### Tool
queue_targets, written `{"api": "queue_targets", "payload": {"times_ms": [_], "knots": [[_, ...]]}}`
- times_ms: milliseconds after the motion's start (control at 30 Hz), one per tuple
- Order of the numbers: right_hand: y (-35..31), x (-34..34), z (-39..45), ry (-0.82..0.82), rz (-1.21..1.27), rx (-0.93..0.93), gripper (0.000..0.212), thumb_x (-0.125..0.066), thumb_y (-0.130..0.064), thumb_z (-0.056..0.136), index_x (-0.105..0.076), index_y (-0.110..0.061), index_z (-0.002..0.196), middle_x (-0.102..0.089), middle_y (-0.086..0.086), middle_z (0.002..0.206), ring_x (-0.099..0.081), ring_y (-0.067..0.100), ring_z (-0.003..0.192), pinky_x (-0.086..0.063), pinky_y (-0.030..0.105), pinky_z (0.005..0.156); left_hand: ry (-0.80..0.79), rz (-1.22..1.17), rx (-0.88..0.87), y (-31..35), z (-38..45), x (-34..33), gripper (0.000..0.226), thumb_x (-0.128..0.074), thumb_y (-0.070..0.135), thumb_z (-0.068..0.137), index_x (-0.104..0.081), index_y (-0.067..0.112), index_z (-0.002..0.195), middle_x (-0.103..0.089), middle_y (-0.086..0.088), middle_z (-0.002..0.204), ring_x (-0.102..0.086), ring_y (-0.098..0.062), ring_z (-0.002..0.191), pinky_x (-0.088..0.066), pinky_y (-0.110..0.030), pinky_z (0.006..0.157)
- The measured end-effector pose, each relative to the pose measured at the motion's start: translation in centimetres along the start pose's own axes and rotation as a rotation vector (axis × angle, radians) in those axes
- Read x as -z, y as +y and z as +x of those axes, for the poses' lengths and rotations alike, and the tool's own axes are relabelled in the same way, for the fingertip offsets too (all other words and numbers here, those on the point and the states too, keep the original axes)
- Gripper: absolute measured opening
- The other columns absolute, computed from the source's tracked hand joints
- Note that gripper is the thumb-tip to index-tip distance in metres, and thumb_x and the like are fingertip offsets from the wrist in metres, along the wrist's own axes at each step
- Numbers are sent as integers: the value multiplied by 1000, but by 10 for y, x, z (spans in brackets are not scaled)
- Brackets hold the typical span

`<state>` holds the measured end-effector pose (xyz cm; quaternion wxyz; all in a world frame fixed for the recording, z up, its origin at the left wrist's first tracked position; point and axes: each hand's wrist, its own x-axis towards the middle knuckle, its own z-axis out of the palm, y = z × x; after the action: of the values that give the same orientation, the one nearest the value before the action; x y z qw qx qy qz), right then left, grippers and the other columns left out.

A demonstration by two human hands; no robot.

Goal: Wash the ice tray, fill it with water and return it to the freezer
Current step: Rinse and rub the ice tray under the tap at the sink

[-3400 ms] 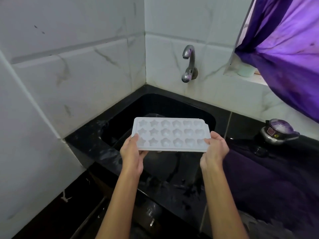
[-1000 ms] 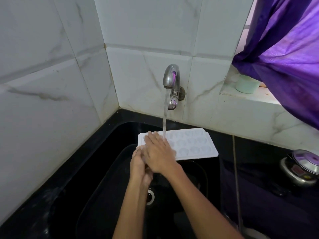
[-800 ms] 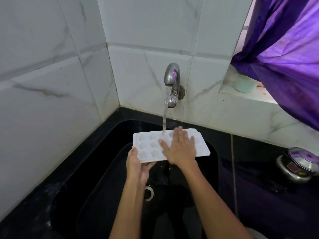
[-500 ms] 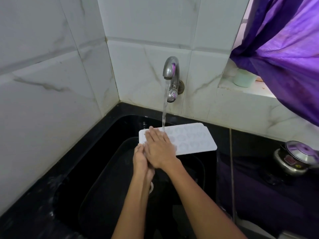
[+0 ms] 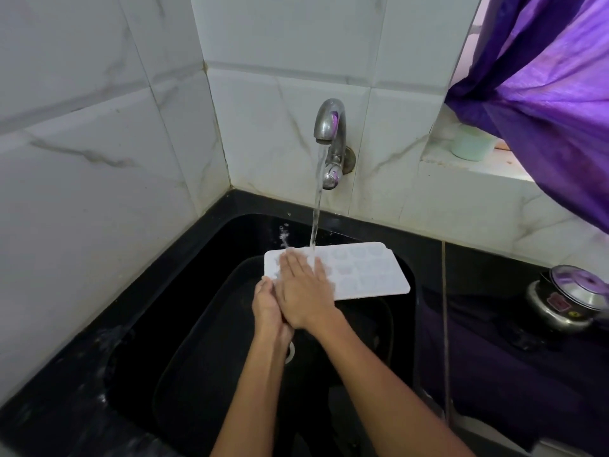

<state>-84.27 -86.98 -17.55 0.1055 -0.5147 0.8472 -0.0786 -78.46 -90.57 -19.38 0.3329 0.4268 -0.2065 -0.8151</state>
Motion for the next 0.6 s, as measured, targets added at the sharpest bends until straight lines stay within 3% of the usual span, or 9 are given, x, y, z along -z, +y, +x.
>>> {"api": "queue_targets", "payload": {"times_ms": [100,233,300,367,467,533,600], "knots": [[19,0,1,11,-12,0,71,-14,-56,99,2,-14,154,8,1,162,9,15,149,9,40,120,25,-44,-27,8,4,8,32,-35,26,103,-53,10,125,-66,-16,109,-64,-30,95,-53,-44,70],[57,5,2,-55,54,-374,81,-12,-62,96,11,-7,152,16,8,161,15,20,148,12,41,119,70,-50,-80,16,10,21,35,-37,29,103,-47,12,132,-62,-17,119,-61,-36,106,-53,-51,71],[52,4,3,-63,49,-450,78,-12,-55,99,11,-1,151,15,16,160,15,26,148,11,42,120,62,-48,-60,11,7,17,34,-36,29,103,-47,13,132,-63,-16,117,-62,-34,104,-53,-51,72],[29,-1,4,-31,49,-332,74,-15,-49,101,7,0,151,13,19,159,13,30,148,8,43,120,54,-43,-23,2,3,10,31,-37,27,103,-50,13,127,-66,-14,109,-65,-29,93,-55,-45,68],[4,-9,2,-19,31,-17,63,-17,-41,103,2,-9,154,10,9,162,12,23,149,7,40,121,22,-5,-1,-6,0,4,28,-38,20,102,-55,10,121,-67,-16,108,-66,-22,79,-55,-32,59],[10,-9,1,-3,4,71,62,-16,-46,103,1,-17,155,8,2,163,11,17,149,9,39,120,9,-15,-10,-3,2,6,30,-37,22,102,-54,10,123,-66,-16,109,-66,-25,85,-54,-38,66],[27,-8,2,10,11,17,70,-17,-59,98,3,-23,155,10,-1,162,12,16,149,12,43,118,10,-13,-33,4,5,12,30,-36,25,103,-52,11,125,-65,-15,108,-64,-29,91,-53,-45,71]]}}
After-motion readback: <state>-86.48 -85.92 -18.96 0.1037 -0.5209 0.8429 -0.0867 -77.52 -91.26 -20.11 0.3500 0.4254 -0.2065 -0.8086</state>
